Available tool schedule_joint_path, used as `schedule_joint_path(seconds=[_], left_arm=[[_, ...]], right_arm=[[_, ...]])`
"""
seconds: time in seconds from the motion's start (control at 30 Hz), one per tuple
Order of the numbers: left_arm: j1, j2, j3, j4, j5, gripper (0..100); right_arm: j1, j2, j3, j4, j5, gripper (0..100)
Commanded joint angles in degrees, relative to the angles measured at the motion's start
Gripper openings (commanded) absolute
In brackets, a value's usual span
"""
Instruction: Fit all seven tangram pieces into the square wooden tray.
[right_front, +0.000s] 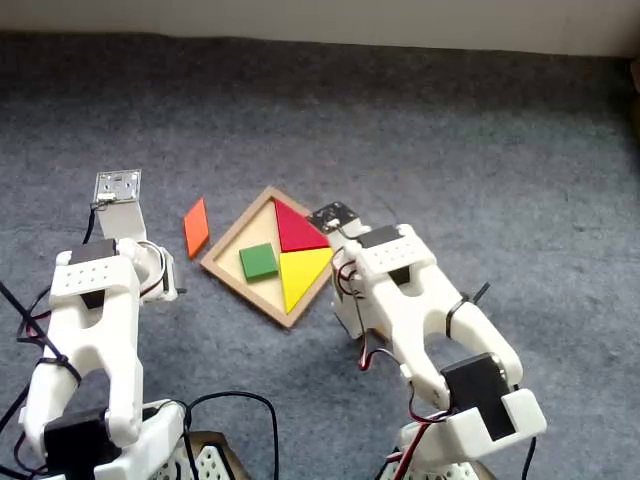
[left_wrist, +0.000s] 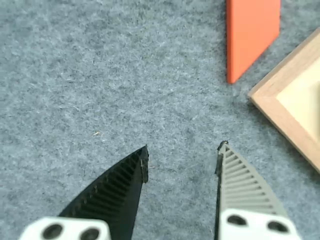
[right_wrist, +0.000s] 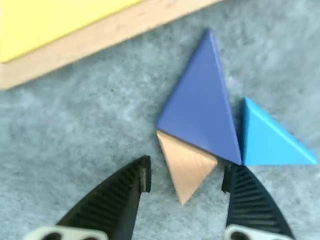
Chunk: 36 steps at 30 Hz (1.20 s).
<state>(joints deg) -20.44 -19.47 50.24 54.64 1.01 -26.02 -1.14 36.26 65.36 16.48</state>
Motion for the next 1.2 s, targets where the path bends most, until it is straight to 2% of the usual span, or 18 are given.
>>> schedule_joint_path(seconds=[0.0, 0.27, 0.43, 0.57, 0.97, 1.17], left_arm=[[-0.57, -1.89, -0.13, -0.7, 0.26, 23], [-0.66, -1.89, -0.04, -0.7, 0.26, 23], [-0.66, -1.89, -0.04, -0.7, 0.26, 23], [-0.66, -1.89, -0.04, -0.7, 0.26, 23], [-0.75, -1.89, -0.04, -0.7, 0.26, 23], [-0.75, -1.89, -0.04, -0.7, 0.26, 23]], right_arm=[[-0.84, -0.13, -2.59, -0.84, 1.14, 23.5], [-0.84, -0.13, -0.13, -4.26, 1.32, 23.3], [-0.66, -0.13, 0.4, -4.0, 1.32, 16.9], [-0.48, -0.22, 0.4, -3.74, 1.05, 15.9], [-0.48, -0.92, -0.66, 3.21, 1.23, 14.2], [-0.75, -7.34, -6.9, 5.76, 1.23, 13.9]])
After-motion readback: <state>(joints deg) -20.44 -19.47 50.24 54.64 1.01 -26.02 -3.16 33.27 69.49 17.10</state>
